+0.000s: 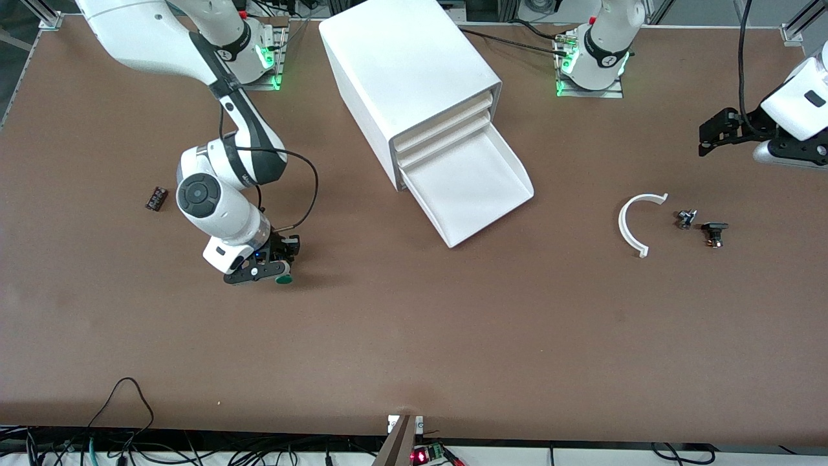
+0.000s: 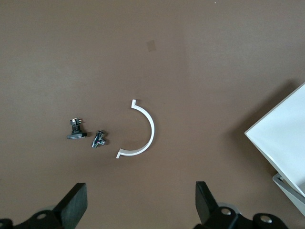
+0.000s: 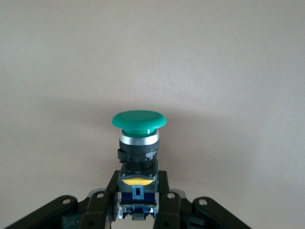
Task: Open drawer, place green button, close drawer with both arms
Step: 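Lift the green button with the right gripper and carry it to the drawer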
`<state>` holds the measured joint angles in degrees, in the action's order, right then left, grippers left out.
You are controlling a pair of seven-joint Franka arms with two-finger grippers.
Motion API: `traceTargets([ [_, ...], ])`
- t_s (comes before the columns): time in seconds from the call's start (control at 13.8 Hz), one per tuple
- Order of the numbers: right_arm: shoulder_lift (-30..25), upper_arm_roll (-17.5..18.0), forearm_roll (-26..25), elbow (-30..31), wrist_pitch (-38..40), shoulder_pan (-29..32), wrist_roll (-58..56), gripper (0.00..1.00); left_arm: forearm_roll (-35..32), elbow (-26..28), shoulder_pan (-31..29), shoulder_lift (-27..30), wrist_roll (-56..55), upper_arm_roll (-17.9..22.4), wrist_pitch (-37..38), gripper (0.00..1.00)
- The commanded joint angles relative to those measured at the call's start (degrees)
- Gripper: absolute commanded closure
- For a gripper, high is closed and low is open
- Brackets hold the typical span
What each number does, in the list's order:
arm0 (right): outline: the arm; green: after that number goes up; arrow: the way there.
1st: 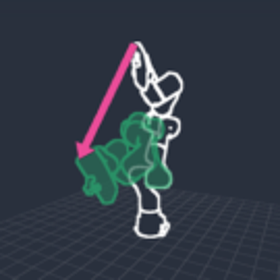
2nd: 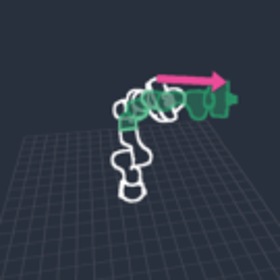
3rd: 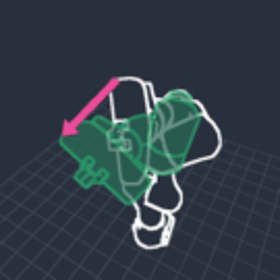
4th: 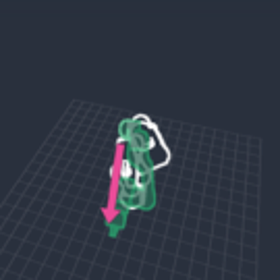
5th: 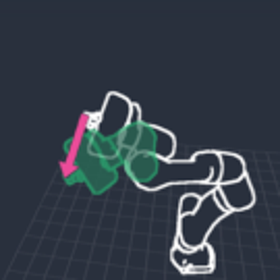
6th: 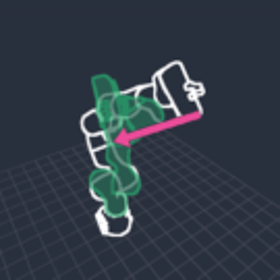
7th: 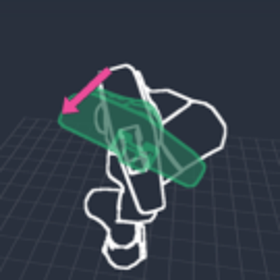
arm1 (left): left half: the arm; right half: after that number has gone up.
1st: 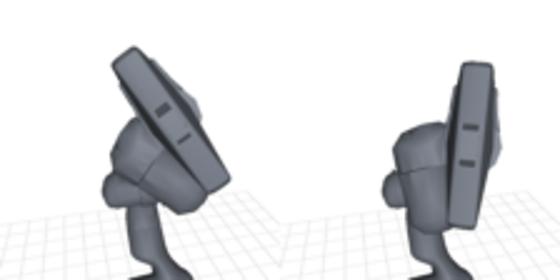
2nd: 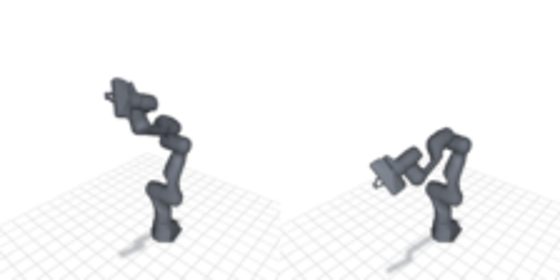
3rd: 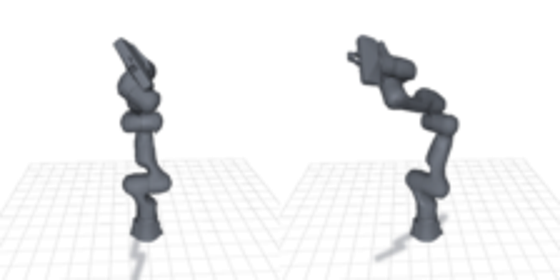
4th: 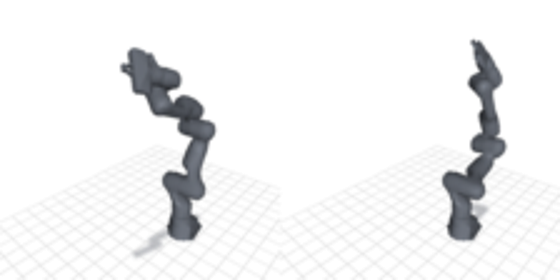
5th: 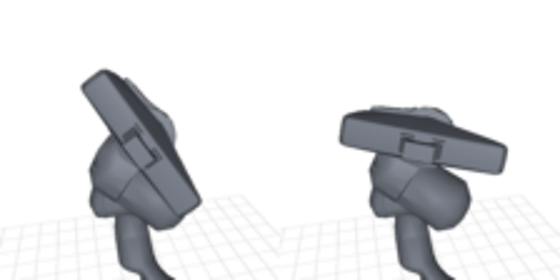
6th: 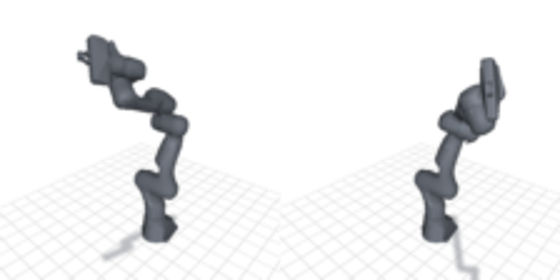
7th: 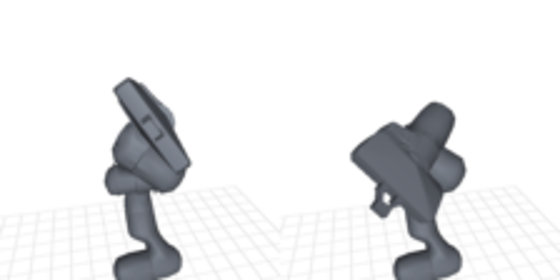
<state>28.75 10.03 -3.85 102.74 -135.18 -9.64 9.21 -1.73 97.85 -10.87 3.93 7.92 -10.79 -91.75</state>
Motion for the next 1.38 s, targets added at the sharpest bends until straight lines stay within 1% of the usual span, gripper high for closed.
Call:
traceTargets([
  [0.0, -1.9, 2.6, -0.2, -5.3, 3.5, 0.2, -0.8, 0.84, 0.1, -1.8, 0.8, -0.8, 0.3, 1.8, 1.1, 0.00],
  [0.07, -1.9, 4.9, -0.3, -8.6, 5.2, 0.2, -0.9, 0.84, 0.1, -1.9, 0.8, -0.9, 0.3, 1.8, 1.0, 0.00],
  [0.15, -1.9, 6.4, -0.5, -11.7, 7.5, 0.2, -1.1, 0.84, 0.2, -1.9, 0.8, -0.9, 0.2, 1.9, 1.0, 0.00],
  [0.22, -1.9, 7.8, -0.6, -13.7, 8.1, 0.2, -1.4, 0.84, 0.2, -1.9, 0.9, -0.9, 0.2, 1.9, 1.0, 0.00],
  [0.36, -1.9, 10.3, -0.5, -16.5, 7.9, 0.2, -4.8, 0.84, 0.2, -1.9, 1.3, -0.9, 0.2, 1.9, 1.0, 0.00],
  [0.51, -1.2, 13.4, -0.9, -18.9, 7.7, -1.2, -10.2, 0.84, 0.2, -1.9, 1.4, -0.9, 0.2, 1.9, 1.0, 0.00],
  [0.58, 0.0, 13.8, -0.8, -20.8, 7.7, -2.9, -13.2, 0.84, 0.2, -1.9, 1.4, -0.9, 0.2, 1.9, 1.0, 0.00],
  [0.65, 1.3, 14.0, -0.7, -22.7, 8.2, -4.8, -17.9, 0.87, 0.2, -1.9, 1.4, -1.0, 0.2, 2.0, 1.0, 0.00],
  [0.73, 1.7, 14.0, -1.1, -22.9, 8.3, -7.6, -20.1, 0.88, 0.2, -1.9, 1.4, -1.0, 0.2, 2.0, 1.0, 0.00],
  [0.8, 1.7, 13.9, -2.6, -22.9, 8.4, -10.3, -20.4, 0.88, 0.8, -1.9, 1.4, -1.0, 0.2, 2.0, 1.0, 0.00],
  [0.94, 2.5, 13.9, -10.6, -23.1, 8.6, -14.3, -20.5, 0.88, 1.3, -1.9, 1.4, -1.0, 0.2, 2.0, 1.0, 0.00],
  [1.09, 3.9, 13.9, -19.2, -23.6, 11.9, -18.9, -20.6, 0.88, 1.3, -2.0, 1.4, -1.0, 0.2, 2.0, 1.0, 0.00],
  [1.16, 5.0, 13.9, -22.1, -24.6, 14.1, -21.1, -20.7, 0.88, 1.3, -2.0, 1.4, -1.0, 0.2, 2.0, 1.0, 0.00],
  [1.31, 6.4, 13.9, -24.8, -25.9, 17.7, -24.5, -23.1, 0.88, 1.3, -2.0, 1.4, -1.0, 0.2, 2.0, 1.0, 0.00],
])
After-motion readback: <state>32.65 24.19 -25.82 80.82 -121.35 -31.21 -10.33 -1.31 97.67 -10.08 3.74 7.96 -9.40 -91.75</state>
